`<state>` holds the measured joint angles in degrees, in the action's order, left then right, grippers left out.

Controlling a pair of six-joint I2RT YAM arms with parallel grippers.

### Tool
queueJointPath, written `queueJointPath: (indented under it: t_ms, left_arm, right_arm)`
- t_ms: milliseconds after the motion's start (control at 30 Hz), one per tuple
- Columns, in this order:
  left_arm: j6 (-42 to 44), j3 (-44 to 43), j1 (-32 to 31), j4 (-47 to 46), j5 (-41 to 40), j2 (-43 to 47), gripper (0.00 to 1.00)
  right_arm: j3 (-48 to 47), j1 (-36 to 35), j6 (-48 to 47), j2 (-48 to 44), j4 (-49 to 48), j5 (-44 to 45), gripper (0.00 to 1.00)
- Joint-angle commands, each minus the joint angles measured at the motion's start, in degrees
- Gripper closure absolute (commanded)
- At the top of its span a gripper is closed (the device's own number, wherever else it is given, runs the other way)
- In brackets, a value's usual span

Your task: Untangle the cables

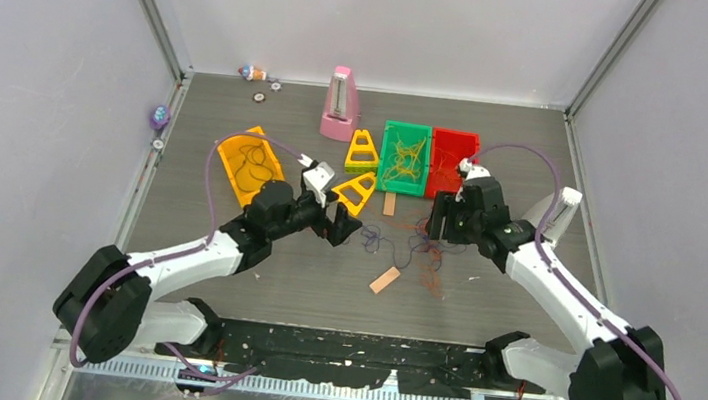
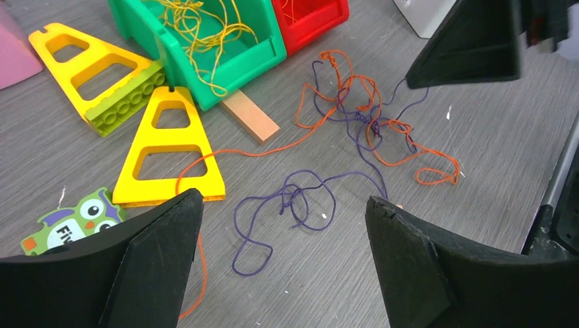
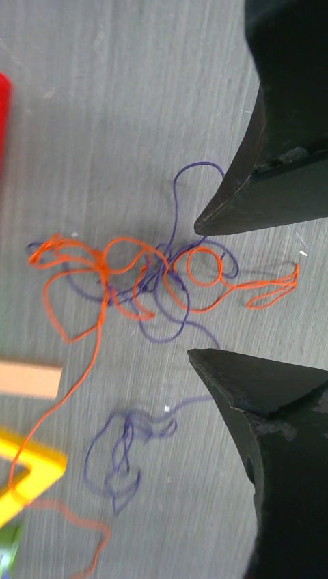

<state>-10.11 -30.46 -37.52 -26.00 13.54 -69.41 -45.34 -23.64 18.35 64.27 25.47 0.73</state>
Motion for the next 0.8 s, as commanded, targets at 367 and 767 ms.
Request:
queueJointPath:
  t_ms: [367,767]
  left_arm:
    - [5.74,9.43,-0.31,-14.69,-5.42,5.49,0.14]
    - [4.13,15.25,-0.32,-30.33,-2.88,3.48,0.17]
  right_arm:
    - [-1.74,-0.24,6.81,22.06,-13.51,5.17,0.28]
    - [5.28,-0.33,-0.47,10.77,-20.48,-2.14,0.94]
